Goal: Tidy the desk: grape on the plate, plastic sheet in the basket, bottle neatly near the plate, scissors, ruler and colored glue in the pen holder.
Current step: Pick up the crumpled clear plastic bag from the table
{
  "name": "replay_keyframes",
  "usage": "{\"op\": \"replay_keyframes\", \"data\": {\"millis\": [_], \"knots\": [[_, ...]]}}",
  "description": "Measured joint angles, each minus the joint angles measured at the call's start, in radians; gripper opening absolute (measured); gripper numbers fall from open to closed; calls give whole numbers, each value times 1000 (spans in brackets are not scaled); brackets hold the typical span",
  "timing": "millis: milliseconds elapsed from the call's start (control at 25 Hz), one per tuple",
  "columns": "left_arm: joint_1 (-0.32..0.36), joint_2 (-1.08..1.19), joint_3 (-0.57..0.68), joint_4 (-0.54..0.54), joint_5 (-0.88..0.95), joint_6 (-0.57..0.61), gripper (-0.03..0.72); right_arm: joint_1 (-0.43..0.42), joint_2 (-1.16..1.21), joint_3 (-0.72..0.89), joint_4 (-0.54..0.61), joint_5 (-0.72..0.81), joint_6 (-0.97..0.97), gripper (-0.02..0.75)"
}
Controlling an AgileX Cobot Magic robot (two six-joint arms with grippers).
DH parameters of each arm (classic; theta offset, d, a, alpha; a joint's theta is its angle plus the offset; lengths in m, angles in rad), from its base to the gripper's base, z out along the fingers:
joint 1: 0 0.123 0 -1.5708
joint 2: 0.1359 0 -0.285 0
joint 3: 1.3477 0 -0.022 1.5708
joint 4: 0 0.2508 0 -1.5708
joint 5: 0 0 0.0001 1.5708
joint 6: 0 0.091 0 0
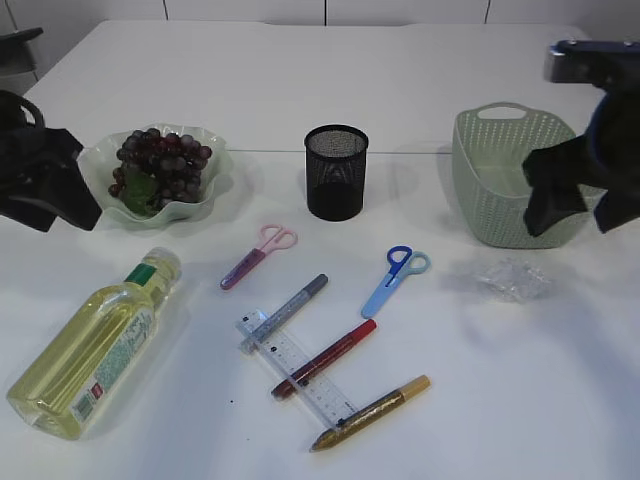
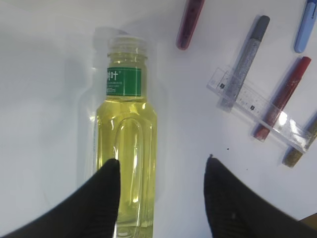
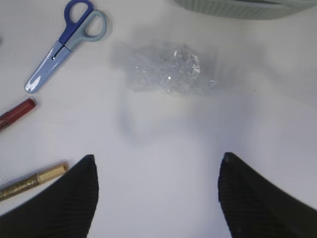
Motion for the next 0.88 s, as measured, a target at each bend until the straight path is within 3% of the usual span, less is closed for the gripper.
{"op": "replay_keyframes", "data": {"millis": [240,480,880], "knots": [[-16,-2,0,38,0,-1,396,10,162,-46,-16,-49,17,587],[-16,-2,0,42,0,-2,396,10,222,-57,-60,-120,15,643],[-16,11,2,30,-5,-4,396,66,239,-80,-70,-101,-273,651]]}}
